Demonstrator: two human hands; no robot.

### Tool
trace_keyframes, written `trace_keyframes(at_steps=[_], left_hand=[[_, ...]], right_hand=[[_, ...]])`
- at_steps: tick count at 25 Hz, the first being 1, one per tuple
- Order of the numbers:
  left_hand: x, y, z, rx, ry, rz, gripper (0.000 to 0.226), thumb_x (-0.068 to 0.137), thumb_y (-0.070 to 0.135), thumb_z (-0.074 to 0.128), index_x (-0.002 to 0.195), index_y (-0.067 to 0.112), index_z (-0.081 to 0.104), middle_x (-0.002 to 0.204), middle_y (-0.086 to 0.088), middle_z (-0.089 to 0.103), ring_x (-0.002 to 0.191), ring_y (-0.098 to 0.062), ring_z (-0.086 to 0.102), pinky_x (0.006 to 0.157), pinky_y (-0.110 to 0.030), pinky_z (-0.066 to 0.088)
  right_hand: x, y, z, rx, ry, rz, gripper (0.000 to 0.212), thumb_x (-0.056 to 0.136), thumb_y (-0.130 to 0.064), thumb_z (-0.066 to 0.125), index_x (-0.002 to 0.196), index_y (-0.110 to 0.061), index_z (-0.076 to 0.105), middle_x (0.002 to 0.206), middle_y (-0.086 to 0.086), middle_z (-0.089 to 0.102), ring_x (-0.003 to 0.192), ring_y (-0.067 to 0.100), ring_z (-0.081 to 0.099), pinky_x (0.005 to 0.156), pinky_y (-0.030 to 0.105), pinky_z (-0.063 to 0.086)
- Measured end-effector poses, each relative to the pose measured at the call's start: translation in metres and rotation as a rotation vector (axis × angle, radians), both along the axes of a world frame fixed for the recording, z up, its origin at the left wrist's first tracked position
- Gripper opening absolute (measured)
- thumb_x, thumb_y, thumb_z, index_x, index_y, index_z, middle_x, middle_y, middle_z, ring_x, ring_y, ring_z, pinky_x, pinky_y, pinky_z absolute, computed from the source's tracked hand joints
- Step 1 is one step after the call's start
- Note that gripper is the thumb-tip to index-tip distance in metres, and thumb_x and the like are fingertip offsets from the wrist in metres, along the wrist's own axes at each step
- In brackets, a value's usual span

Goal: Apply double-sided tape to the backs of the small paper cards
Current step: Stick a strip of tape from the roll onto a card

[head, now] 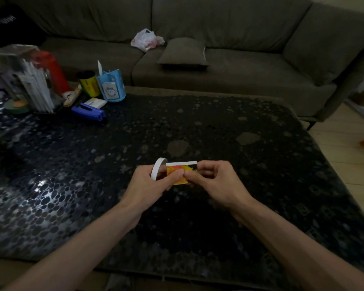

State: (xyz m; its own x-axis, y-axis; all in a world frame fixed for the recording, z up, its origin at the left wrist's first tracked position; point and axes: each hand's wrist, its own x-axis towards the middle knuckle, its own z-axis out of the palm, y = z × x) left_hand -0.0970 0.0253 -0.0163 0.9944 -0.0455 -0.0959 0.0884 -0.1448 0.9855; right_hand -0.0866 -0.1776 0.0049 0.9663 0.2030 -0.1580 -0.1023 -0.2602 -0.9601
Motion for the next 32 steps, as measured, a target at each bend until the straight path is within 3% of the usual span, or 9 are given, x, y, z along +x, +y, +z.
trace_keyframes(at_steps=[5, 10, 14, 17, 20, 26, 32], left_hand=[[-0.001, -0.007, 0.001, 0.056, -0.040, 0.052, 0.006, 0.087, 0.036, 0.080, 0.083, 0.032, 0.082, 0.075, 0.008, 0.078, 0.065, 0.000, 0.071, 0.055, -0.010, 0.048], [0.000, -0.006, 0.004, 0.038, -0.015, 0.044, 0.010, 0.086, 0.040, 0.079, 0.086, 0.030, 0.082, 0.065, 0.005, 0.073, 0.056, 0.001, 0.063, 0.052, -0.011, 0.045], [-0.001, -0.005, 0.002, 0.035, -0.035, 0.037, 0.006, 0.087, 0.037, 0.080, 0.088, 0.031, 0.082, 0.067, 0.010, 0.075, 0.058, 0.004, 0.065, 0.053, -0.008, 0.045], [-0.002, -0.004, 0.004, 0.031, -0.022, 0.024, 0.003, 0.085, 0.039, 0.080, 0.085, 0.037, 0.082, 0.076, 0.009, 0.078, 0.066, 0.001, 0.070, 0.055, -0.009, 0.047], [0.000, -0.001, 0.005, 0.036, -0.029, 0.019, 0.006, 0.086, 0.038, 0.079, 0.089, 0.032, 0.082, 0.084, 0.008, 0.080, 0.078, -0.006, 0.075, 0.062, -0.012, 0.053], [0.001, 0.000, 0.001, 0.063, -0.046, 0.015, 0.003, 0.090, 0.032, 0.078, 0.091, 0.034, 0.079, 0.082, 0.012, 0.079, 0.075, 0.000, 0.073, 0.060, -0.009, 0.050], [0.005, 0.015, -0.008, 0.111, -0.141, 0.035, 0.015, 0.093, 0.017, 0.076, 0.101, 0.030, 0.080, 0.095, 0.016, 0.079, 0.092, -0.002, 0.074, 0.076, -0.013, 0.056]], right_hand=[[0.003, -0.002, -0.005, -0.052, -0.038, -0.030, 0.003, 0.095, -0.028, 0.075, 0.095, -0.028, 0.079, 0.089, -0.012, 0.080, 0.084, 0.002, 0.076, 0.070, 0.018, 0.058], [0.002, -0.003, -0.004, -0.088, -0.092, -0.044, 0.004, 0.095, -0.028, 0.075, 0.096, -0.030, 0.078, 0.090, -0.015, 0.079, 0.084, 0.000, 0.075, 0.069, 0.015, 0.058], [0.002, -0.002, -0.004, -0.066, 0.019, -0.016, 0.003, 0.095, -0.025, 0.075, 0.097, -0.024, 0.077, 0.089, -0.011, 0.080, 0.084, 0.002, 0.077, 0.071, 0.018, 0.058], [0.003, 0.000, -0.002, -0.099, 0.016, -0.001, 0.004, 0.097, -0.021, 0.073, 0.095, -0.022, 0.076, 0.084, -0.012, 0.079, 0.080, 0.001, 0.076, 0.066, 0.012, 0.056], [0.002, 0.000, -0.001, -0.095, -0.016, -0.007, 0.005, 0.096, -0.023, 0.073, 0.099, -0.024, 0.077, 0.087, -0.013, 0.078, 0.083, 0.000, 0.075, 0.068, 0.012, 0.056], [0.004, -0.001, -0.003, -0.087, 0.113, -0.010, 0.006, 0.098, -0.022, 0.071, 0.100, -0.026, 0.075, 0.086, -0.013, 0.079, 0.079, 0.002, 0.076, 0.058, 0.010, 0.053], [0.010, 0.001, -0.009, -0.141, 0.104, -0.166, 0.007, 0.099, -0.025, 0.071, 0.102, -0.032, 0.072, 0.084, -0.009, 0.078, 0.068, -0.003, 0.072, 0.054, 0.012, 0.049]])
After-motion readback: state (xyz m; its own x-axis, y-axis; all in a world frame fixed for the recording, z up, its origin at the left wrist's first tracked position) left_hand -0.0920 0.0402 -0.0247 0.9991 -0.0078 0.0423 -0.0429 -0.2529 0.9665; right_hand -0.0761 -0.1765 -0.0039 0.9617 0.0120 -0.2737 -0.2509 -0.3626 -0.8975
